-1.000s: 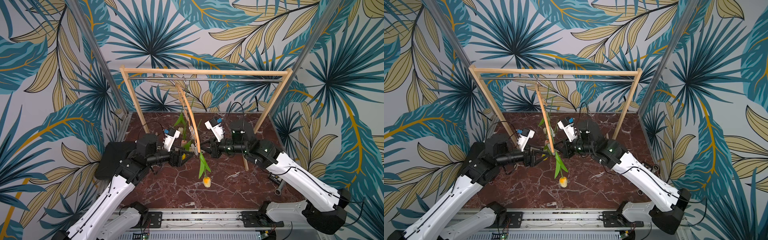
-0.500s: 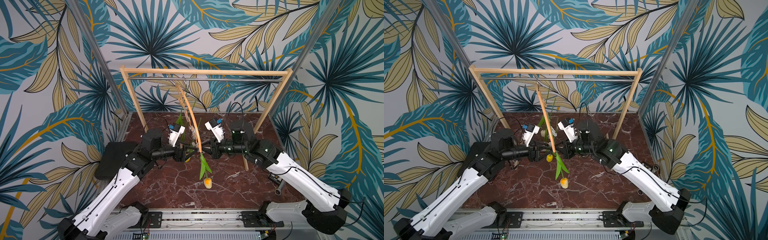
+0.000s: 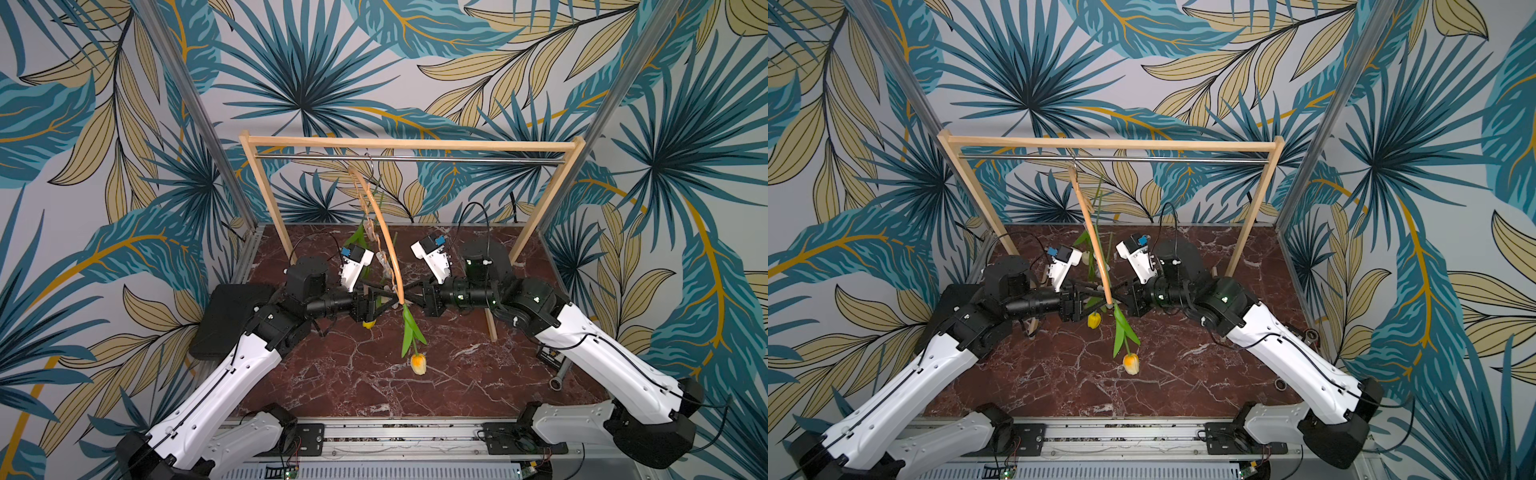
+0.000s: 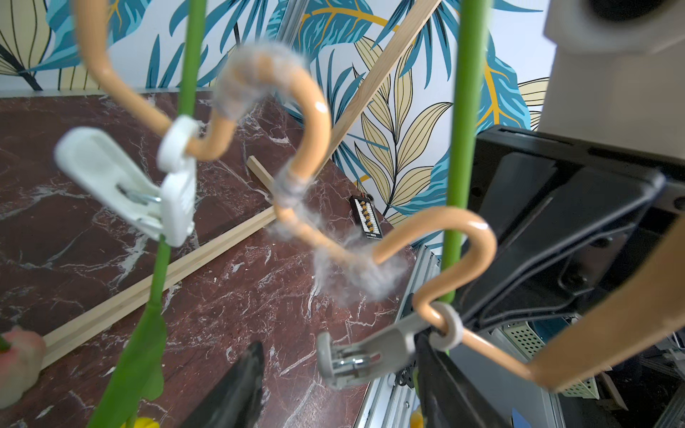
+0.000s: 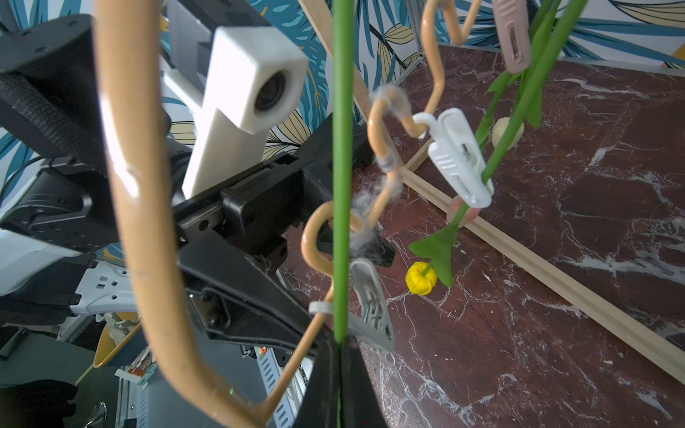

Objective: Dry the flowers on a clothes hanger
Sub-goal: Open the clamp at the hanger.

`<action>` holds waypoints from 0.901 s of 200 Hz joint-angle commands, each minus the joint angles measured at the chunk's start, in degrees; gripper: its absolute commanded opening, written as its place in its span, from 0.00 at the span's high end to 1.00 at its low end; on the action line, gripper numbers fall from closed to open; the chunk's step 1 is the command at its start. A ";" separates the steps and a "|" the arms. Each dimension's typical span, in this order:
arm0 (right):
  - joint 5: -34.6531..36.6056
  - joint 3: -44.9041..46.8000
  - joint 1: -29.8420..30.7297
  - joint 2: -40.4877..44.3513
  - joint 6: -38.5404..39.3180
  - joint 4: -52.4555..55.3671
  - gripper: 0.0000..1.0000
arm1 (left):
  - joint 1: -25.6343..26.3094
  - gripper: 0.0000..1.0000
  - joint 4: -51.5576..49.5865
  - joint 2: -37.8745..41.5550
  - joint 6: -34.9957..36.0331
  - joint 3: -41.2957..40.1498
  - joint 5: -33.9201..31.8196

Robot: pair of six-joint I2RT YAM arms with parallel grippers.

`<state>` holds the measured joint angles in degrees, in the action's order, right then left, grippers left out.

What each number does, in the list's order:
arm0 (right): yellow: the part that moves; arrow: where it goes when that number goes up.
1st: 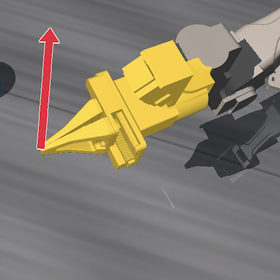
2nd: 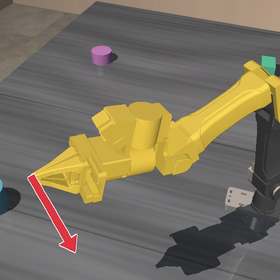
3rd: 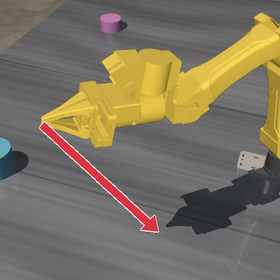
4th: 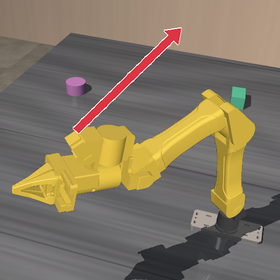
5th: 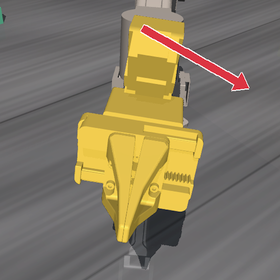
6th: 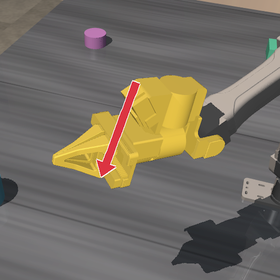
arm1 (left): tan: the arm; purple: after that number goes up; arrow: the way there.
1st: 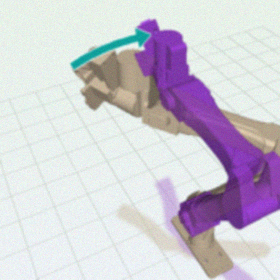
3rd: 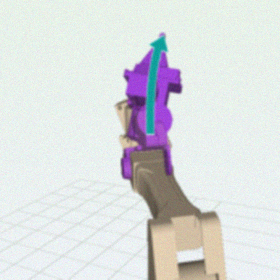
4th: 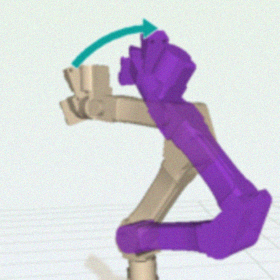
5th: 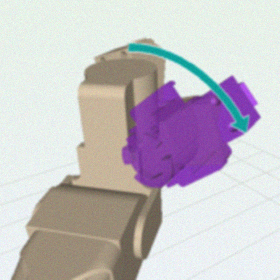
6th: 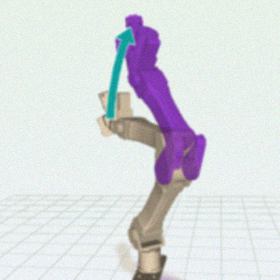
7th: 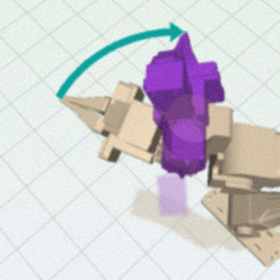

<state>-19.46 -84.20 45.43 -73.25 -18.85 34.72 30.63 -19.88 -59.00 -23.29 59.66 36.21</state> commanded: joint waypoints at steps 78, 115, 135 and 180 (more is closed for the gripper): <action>1.35 -0.78 0.01 0.50 1.62 1.75 1.00 | 3.46 0.38 -1.80 -2.00 2.22 6.00 -6.73; 1.28 -0.44 0.00 0.74 1.45 1.67 1.00 | 3.64 0.43 -0.51 -1.64 1.96 6.04 -7.18; 1.12 -0.41 -0.08 0.83 1.29 1.58 1.00 | 3.72 0.46 -0.36 -1.55 1.99 5.84 -7.35; 0.98 0.31 -0.08 1.29 0.83 1.08 1.00 | 3.91 0.51 0.29 -1.36 1.88 5.47 -7.38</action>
<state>-18.28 -84.44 45.32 -73.19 -18.17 35.94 34.17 -21.61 -61.08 -22.28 62.15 29.34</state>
